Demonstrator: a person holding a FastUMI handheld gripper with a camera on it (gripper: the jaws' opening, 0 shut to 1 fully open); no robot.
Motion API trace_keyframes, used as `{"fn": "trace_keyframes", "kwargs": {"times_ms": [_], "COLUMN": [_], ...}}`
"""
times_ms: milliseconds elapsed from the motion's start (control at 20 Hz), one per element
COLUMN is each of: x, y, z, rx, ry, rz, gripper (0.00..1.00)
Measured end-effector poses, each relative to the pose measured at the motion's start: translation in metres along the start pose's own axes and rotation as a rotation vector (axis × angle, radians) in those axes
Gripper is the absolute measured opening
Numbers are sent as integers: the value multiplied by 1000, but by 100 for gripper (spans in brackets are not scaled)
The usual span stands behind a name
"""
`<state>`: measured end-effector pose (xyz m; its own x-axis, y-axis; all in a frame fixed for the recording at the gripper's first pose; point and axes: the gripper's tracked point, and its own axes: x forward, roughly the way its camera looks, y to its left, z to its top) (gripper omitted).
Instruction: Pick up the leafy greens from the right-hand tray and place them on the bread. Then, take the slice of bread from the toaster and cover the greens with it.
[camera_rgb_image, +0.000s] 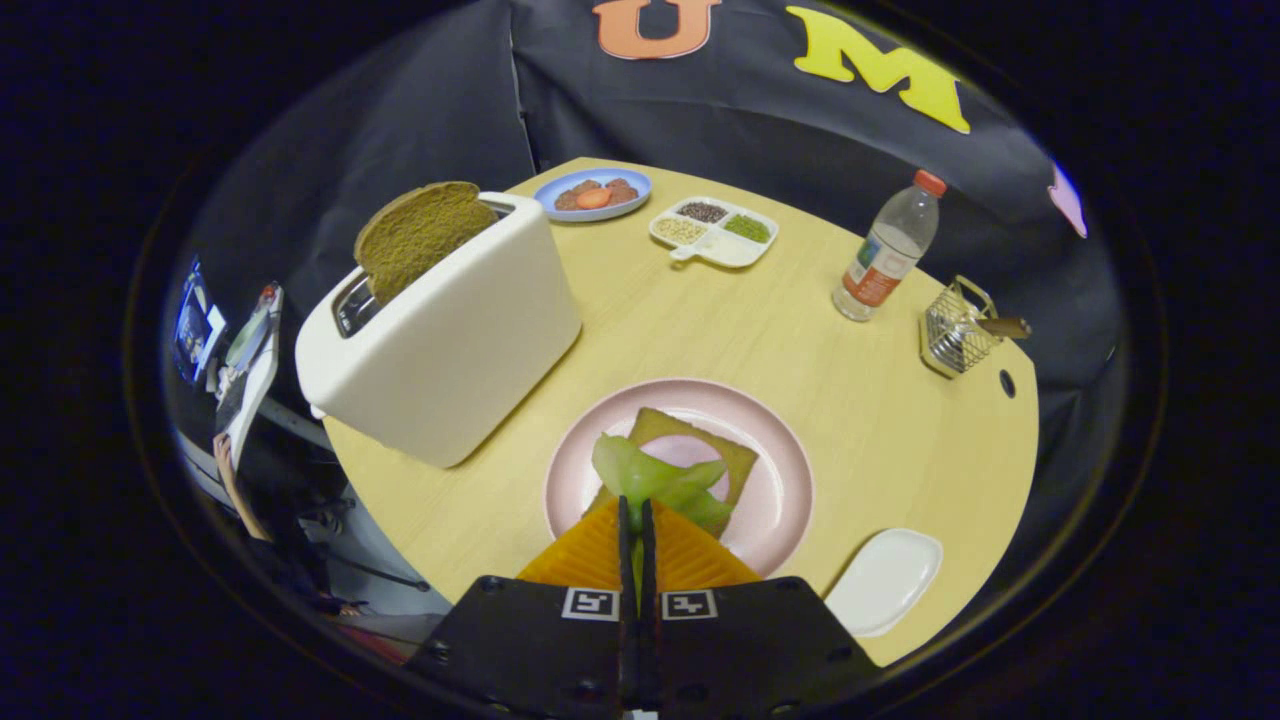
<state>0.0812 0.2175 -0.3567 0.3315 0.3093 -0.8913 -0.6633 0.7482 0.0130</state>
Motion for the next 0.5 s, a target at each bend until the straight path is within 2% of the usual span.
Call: {"fn": "trace_keyframes", "kwargs": {"times_ms": [150, 300, 400, 450, 500], "x": [23, 39, 46, 48, 51], "y": [-4, -10, -14, -17, -20], "z": [7, 4, 1, -1, -3], "rx": [12, 34, 40, 42, 45], "ry": [28, 79, 91, 102, 108], "rz": [-34, -70, -84, -99, -110], "gripper": [1, 12, 23, 24, 37]}}
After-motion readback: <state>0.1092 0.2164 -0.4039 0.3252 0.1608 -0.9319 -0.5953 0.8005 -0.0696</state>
